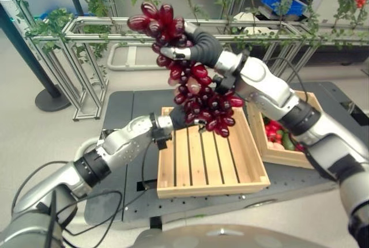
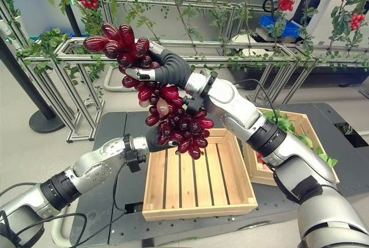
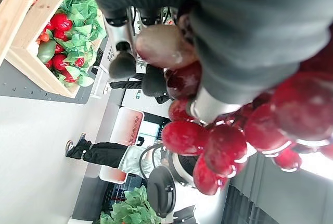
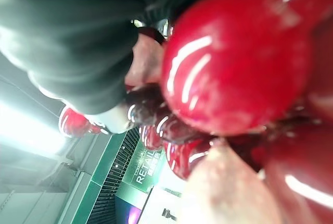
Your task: Pick up the fruits from the basket on one side to the basket on the other side
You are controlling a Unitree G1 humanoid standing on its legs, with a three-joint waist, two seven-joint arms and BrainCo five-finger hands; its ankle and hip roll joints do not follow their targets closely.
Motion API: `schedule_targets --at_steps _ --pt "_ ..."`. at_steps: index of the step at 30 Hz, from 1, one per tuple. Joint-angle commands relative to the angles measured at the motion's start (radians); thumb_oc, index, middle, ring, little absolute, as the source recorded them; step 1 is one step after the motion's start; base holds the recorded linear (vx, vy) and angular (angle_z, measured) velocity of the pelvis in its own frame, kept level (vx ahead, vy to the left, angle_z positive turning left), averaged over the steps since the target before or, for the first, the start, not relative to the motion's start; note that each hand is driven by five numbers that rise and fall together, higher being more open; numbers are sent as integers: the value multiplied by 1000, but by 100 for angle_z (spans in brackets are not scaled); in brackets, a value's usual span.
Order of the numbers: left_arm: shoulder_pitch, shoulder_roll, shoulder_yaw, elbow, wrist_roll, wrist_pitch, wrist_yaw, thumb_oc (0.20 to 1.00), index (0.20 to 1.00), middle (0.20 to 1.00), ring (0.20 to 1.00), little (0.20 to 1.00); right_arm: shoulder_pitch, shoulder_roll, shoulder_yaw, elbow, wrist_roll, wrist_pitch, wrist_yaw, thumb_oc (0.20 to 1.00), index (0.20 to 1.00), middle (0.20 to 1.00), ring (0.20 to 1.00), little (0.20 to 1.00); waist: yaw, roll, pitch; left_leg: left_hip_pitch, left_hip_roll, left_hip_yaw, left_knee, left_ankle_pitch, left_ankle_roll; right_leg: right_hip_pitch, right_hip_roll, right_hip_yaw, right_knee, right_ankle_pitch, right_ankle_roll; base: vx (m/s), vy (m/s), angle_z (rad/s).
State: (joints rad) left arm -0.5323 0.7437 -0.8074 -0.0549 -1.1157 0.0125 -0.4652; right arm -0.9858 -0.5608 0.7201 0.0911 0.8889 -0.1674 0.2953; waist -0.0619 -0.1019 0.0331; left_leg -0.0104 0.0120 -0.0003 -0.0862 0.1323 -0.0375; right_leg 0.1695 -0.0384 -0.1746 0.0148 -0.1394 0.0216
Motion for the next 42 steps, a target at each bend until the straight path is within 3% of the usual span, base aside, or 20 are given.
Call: schedule_targets --at_steps 1,13,14,15,16,27,35,42 --pt "-3 -40 70 20 -13 -52 -7 200 200 200 200 200 0 12 -93 -4 53 -40 -21 200 200 200 200 200 23 6 -14 82 40 16 75 -173 -7 -113 -61 17 77 92 119 0 0 0" --pt "42 -45 107 22 -11 -56 -8 200 200 200 200 200 34 -3 -120 -2 51 -39 -20 200 200 200 200 200 23 8 -12 81 40 15 76 -174 -6 -114 -60 16 79 90 119 0 0 0" --pt "50 -31 117 16 -10 -61 -9 200 200 200 200 200 32 -28 -116 -9 45 -39 -11 413 413 413 413 413 24 7 -11 80 41 14 78 -173 -7 -116 -59 17 80 90 119 0 0 0" --pt "51 -30 118 15 -10 -61 -9 200 200 200 200 200 31 -28 -116 -9 45 -39 -11 413 413 413 413 413 24 7 -11 80 41 14 78 -173 -7 -116 -59 17 81 90 119 0 0 0" --pt "61 -22 131 13 -9 -64 -11 200 200 200 200 200 39 -55 -111 -28 50 -36 -4 1000 1000 1000 1000 1000 24 7 -11 80 41 13 78 -173 -7 -116 -59 15 81 90 120 0 0 0" --pt "140 0 232 12 -14 -79 -17 200 200 200 200 200 122 -136 -156 -29 47 -28 13 1000 1000 1000 1000 1000 26 8 -9 79 41 14 81 -175 -8 -118 -61 12 83 89 121 0 0 0" --pt "133 5 231 12 15 -92 -20 200 200 200 200 200 140 -176 -131 -50 18 -10 30 1000 1000 1000 1000 1000 24 9 -6 79 42 14 82 -176 -9 -119 -60 13 83 90 122 0 0 0" --pt "121 6 228 12 24 -98 -15 200 200 200 200 200 157 -160 -145 -55 14 -16 23 1000 1000 1000 1000 1000 22 10 -7 79 41 17 84 -178 -8 -121 -61 17 82 91 122 0 0 0"
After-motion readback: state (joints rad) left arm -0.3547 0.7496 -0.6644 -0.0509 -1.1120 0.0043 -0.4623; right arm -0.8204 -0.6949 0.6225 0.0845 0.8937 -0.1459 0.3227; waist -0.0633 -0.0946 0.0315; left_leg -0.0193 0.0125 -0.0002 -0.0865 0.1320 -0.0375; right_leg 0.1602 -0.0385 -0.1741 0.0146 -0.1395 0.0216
